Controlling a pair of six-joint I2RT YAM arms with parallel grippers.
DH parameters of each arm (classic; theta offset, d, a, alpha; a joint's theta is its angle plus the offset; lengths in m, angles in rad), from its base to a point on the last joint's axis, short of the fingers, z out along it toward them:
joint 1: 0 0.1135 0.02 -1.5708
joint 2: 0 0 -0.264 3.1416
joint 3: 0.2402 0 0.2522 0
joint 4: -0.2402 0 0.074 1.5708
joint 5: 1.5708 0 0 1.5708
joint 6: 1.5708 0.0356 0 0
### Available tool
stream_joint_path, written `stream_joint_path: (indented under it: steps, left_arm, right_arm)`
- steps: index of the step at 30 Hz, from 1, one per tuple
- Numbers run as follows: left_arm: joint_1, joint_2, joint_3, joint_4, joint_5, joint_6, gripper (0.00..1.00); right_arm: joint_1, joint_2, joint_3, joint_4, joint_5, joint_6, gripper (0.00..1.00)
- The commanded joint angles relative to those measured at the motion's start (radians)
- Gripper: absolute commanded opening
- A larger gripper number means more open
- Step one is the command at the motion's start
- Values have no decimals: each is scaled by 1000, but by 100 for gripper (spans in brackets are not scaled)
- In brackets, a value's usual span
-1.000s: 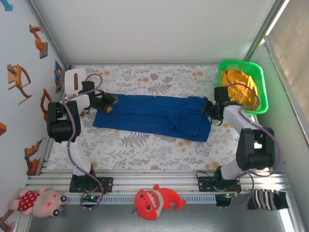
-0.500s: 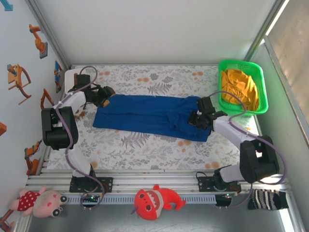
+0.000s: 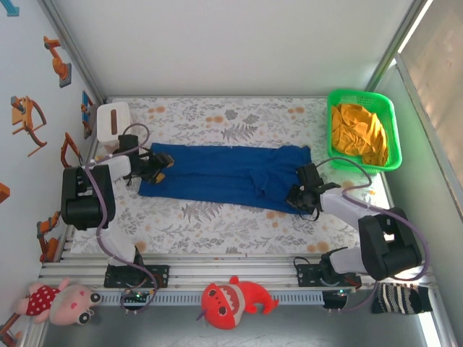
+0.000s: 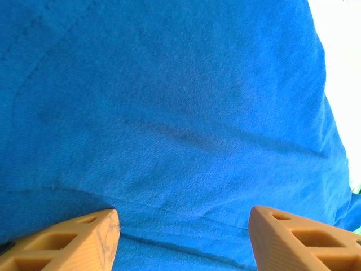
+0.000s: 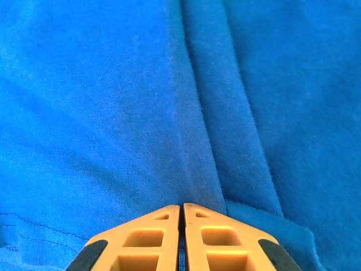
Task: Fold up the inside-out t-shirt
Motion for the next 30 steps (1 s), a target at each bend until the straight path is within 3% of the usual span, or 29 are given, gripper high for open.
stream_joint_path:
  steps: [1,5,10,18,30]
  left_arm:
    - [32,-19,-110,-94,-100,-37,62]
    - [68,-83,-153,-95,-92,-27,62]
    - [72,-98,-78,-150,-67,23,63]
    - [72,-80,-30,-169,-55,37,62]
    - [71,-26,-48,-139,-60,10,62]
  right_arm:
    - [-11,-55,-32,-129,76,52,13]
    - [-30,-140,-5,-217,102,54,21]
    - [-31,-186,122,-250,78,-28,22]
    - [-25,-58,285,-334,83,-148,23]
    - [32,73,203,-236,22,-111,24]
